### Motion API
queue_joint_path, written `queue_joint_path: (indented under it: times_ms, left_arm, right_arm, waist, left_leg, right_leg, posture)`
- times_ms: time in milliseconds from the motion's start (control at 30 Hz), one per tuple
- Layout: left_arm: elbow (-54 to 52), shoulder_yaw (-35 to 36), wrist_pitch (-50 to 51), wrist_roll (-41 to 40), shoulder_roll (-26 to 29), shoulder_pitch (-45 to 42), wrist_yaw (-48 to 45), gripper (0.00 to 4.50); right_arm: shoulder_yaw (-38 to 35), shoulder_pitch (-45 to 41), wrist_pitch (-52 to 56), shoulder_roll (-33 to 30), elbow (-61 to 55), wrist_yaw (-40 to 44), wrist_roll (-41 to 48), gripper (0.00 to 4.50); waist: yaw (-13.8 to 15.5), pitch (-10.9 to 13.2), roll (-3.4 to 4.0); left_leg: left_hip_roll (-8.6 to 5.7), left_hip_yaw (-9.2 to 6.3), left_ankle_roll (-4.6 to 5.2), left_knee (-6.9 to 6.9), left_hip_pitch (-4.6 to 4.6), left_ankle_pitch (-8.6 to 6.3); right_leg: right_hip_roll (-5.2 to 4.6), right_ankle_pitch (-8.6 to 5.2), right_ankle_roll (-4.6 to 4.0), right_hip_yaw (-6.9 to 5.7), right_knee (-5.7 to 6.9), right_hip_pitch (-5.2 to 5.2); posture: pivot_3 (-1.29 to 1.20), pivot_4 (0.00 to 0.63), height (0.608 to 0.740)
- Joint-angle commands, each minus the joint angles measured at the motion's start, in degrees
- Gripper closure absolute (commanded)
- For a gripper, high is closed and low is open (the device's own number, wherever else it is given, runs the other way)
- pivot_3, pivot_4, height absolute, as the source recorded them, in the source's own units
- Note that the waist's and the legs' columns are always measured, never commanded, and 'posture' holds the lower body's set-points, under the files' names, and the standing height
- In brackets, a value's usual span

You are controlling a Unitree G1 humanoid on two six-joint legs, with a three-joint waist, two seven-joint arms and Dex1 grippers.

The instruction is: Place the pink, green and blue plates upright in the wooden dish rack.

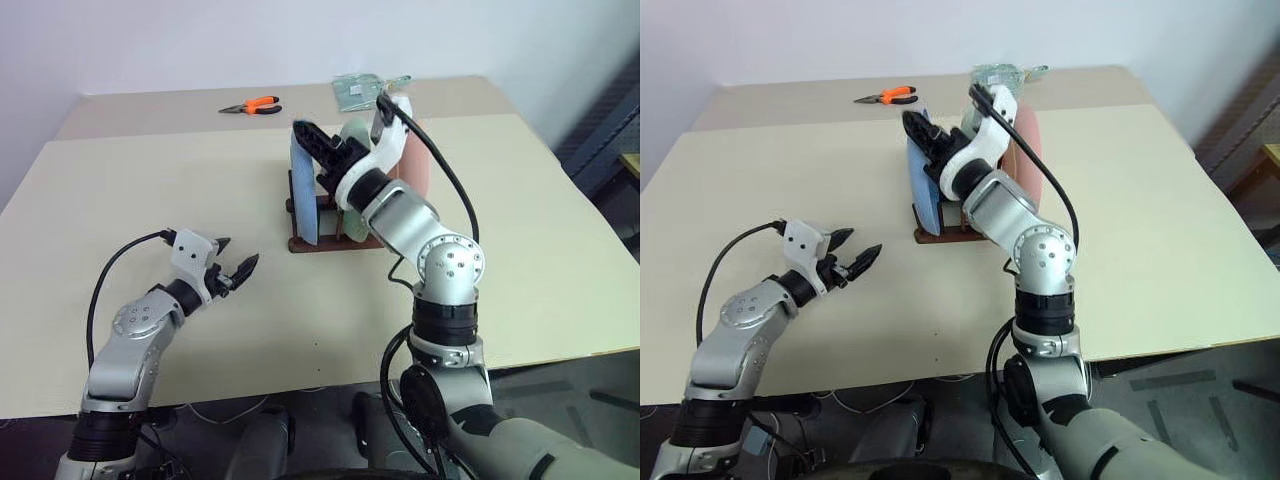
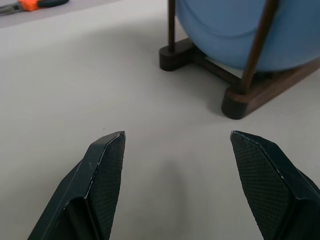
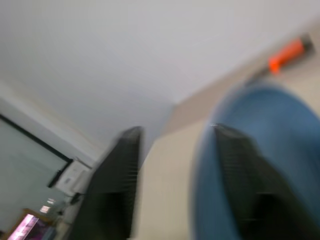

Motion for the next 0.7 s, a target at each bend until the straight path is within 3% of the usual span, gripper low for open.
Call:
queue_joint_path:
  times_ms: [33, 167, 267, 467, 567, 700]
  left_arm:
    - [-2.5, 0.32, -0.68, 0.25, 0.27, 0.2, -0.19, 1.05]
    - [-2.93, -0.03, -0.31, 0.18, 0.4, 0.55, -0.66, 1.05]
    - [-2.8, -0.65, -0.09, 0.21, 2.23, 1.4, -3.49, 1.05]
    - [-0.67, -2.41, -1.63, 1.78, 3.99, 1.3, -6.07, 1.05]
    - [0.57, -3.23, -2.07, 2.5, 3.66, 0.21, -6.23, 1.05]
    - [1.56, -4.27, -3.17, 3.54, 3.78, 0.02, -7.08, 1.05]
  right_arm:
    - [5.48, -3.52, -3.07, -7.42, -5.29, 9.94, -8.74, 1.5]
    - [7.77, -3.86, -7.28, -17.8, -10.8, 21.72, -15.02, 1.5]
    - [-0.21, 1.97, -6.23, -31.42, -18.27, 34.61, -10.01, 1.5]
    - [-15.94, 28.6, -2.51, -52.63, -22.81, 53.02, -6.37, 1.5]
    - [-20.44, 42.96, -4.89, -56.24, -19.8, 58.28, -11.43, 1.5]
    - [-17.0, 47.74, -12.22, -53.79, -11.65, 55.92, -21.13, 1.5]
  waist:
    - [0.19, -0.02, -0.03]
    - [0.22, -0.03, -0.05]
    - [0.84, -0.07, -0.14]
    - [1.28, -0.09, -0.17]
    - [1.72, -0.1, -0.17]
    - [1.5, -0.08, -0.16]
  left_leg:
    - [0.0, 0.02, 0.0, 0.01, -0.01, 0.0]
    - [-0.01, 0.02, 0.01, 0.04, -0.02, 0.0]
    - [-0.01, -0.02, 0.01, 0.05, -0.1, 0.0]
    - [-0.09, 0.17, 0.23, 0.08, -0.05, -0.14]
    - [-0.06, 0.28, 0.23, 0.13, 0.01, -0.14]
    - [-0.01, 0.61, 0.22, 0.24, 0.02, -0.15]
  right_leg:
    - [0.0, 0.0, 0.01, 0.0, -0.03, 0.02]
    - [-0.01, -0.01, 0.02, 0.0, -0.08, 0.07]
    - [-0.02, -0.03, 0.05, -0.05, -0.16, 0.1]
    - [-0.28, -0.25, 0.07, -0.05, -0.34, 0.31]
    - [-0.29, -0.39, 0.26, -0.03, -0.29, 0.33]
    - [-0.4, -0.34, 0.14, 0.01, -0.25, 0.33]
  posture:
    - [0.0, 0.15, 0.74]
    - [0.0, 0.15, 0.74]
    - [0.0, 0.15, 0.74]
    - [0.0, 0.15, 0.74]
    - [0.0, 0.15, 0.74]
    - [0.0, 0.15, 0.74]
